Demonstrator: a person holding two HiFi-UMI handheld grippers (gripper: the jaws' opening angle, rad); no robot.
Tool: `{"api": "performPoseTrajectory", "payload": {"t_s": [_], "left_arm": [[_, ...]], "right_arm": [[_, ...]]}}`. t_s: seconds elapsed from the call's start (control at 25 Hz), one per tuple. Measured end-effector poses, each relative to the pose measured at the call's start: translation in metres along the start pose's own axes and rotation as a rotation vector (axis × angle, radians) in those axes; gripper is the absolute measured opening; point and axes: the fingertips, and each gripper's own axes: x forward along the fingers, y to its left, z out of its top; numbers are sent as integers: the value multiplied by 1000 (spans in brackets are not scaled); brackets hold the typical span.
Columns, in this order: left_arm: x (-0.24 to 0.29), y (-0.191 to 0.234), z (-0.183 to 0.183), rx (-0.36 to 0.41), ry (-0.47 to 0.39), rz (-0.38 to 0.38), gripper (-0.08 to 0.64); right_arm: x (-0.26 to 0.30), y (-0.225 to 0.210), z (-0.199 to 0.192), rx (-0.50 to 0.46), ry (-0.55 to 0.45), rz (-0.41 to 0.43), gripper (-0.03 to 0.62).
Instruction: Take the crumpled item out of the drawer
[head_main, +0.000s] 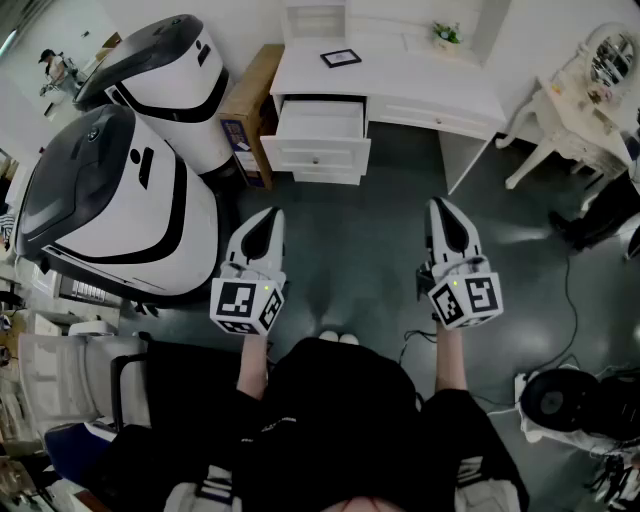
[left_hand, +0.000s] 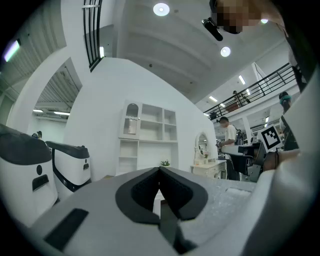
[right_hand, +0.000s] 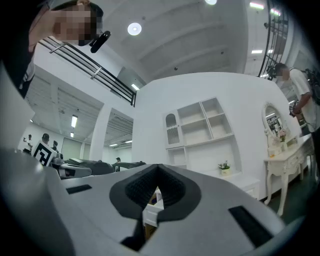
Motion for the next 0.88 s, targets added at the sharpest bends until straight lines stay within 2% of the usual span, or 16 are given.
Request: {"api": "performPoseTrajectory", "payload": {"t_s": [0.88], "left_arm": [[-4,-7,-19,-20,46,70,-2]], "right_arm": [[5,-16,-11,57,2,31,-8]]}}
